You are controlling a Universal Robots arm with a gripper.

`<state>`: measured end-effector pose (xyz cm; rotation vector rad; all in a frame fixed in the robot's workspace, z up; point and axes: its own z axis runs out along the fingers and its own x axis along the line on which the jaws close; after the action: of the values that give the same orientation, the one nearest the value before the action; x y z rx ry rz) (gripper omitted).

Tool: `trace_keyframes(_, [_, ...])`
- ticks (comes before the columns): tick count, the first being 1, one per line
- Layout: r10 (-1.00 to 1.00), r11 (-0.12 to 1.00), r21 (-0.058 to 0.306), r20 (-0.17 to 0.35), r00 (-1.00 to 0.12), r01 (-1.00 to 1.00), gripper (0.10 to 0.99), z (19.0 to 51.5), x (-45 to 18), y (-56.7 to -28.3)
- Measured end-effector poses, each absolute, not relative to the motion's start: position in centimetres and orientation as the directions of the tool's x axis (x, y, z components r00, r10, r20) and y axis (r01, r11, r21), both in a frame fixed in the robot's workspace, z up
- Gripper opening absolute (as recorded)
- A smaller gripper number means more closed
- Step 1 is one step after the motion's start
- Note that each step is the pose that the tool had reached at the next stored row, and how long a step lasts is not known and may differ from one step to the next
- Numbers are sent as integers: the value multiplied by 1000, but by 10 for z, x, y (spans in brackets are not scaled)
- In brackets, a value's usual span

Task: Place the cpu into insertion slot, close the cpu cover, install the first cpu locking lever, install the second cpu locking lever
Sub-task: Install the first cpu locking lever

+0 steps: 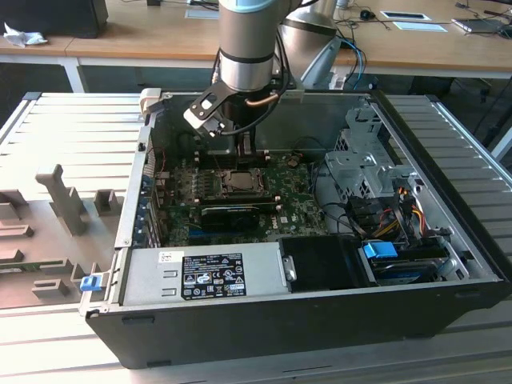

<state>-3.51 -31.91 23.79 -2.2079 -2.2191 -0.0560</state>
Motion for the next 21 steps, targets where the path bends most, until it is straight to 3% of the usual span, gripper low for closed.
trace_keyframes(16, [999,8,18,33,-9,1000,106,279,-35,-319])
trace_keyframes(21, [990,136,18,33,-137,991,106,279,-35,-319])
